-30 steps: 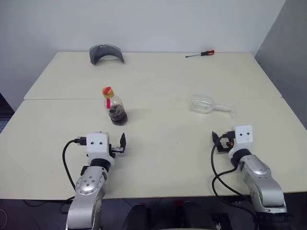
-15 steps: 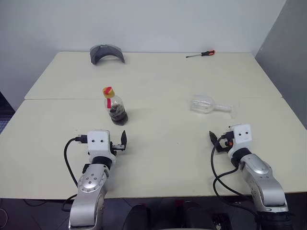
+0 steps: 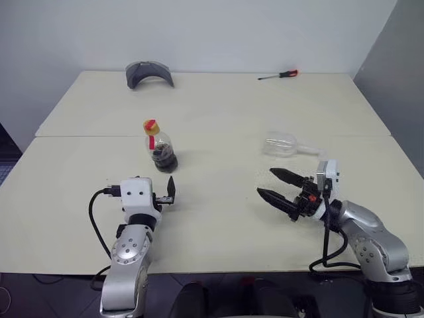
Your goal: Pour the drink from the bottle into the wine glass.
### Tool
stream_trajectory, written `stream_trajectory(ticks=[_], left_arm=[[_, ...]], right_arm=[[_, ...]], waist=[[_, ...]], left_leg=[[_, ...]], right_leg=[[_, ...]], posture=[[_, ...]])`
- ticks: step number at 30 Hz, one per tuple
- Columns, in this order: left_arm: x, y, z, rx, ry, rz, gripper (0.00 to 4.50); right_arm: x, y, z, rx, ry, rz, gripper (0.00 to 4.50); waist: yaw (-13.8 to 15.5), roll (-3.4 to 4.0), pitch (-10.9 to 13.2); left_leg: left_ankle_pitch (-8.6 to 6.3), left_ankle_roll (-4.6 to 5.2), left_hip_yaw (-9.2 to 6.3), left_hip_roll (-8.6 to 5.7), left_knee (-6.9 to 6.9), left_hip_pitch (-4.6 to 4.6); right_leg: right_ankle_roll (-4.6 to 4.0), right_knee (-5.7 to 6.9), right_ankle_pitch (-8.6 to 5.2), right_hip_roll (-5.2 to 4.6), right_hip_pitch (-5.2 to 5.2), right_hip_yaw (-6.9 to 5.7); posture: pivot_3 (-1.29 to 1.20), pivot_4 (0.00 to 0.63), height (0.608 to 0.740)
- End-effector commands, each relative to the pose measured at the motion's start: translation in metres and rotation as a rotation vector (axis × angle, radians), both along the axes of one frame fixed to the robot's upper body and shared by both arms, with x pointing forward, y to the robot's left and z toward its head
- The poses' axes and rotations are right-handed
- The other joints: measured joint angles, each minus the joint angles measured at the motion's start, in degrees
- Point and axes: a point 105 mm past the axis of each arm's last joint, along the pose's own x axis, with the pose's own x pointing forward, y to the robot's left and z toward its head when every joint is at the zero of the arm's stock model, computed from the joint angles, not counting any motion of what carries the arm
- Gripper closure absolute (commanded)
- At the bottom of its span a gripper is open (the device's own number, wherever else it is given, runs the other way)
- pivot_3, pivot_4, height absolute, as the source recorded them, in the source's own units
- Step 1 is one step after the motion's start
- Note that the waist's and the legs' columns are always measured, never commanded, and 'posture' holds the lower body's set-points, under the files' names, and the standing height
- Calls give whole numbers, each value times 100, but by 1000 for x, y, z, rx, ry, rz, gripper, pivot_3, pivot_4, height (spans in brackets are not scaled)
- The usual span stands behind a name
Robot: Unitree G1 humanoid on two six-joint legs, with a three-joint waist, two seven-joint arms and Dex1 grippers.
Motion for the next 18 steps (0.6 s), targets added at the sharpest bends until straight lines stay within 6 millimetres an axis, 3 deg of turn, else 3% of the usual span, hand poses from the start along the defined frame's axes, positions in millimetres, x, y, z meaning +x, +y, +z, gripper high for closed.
stream_trajectory(ticks=[1, 11, 18], left_arm=[[3, 1, 12, 12, -56, 8, 19], [28, 5, 19, 21, -95, -21, 19], [46, 5, 22, 41, -123, -30, 19]], right_arm=[[-2, 5, 12, 22, -30, 68, 0], [14, 13, 14, 10, -67, 4, 0], [10, 18, 11, 16, -55, -11, 0]], waist=[[3, 0, 0], [9, 0, 0], [12, 0, 0]], left_leg=[[0, 0, 0, 0, 1, 0], [1, -1, -12, 1, 4, -1], [2, -3, -12, 0, 5, -3]], right_leg=[[0, 0, 0, 0, 0, -1], [-7, 2, 5, 0, 3, -13], [-7, 0, 5, -1, 2, -14]], posture=[[0, 150, 740], [0, 150, 740], [0, 150, 740]])
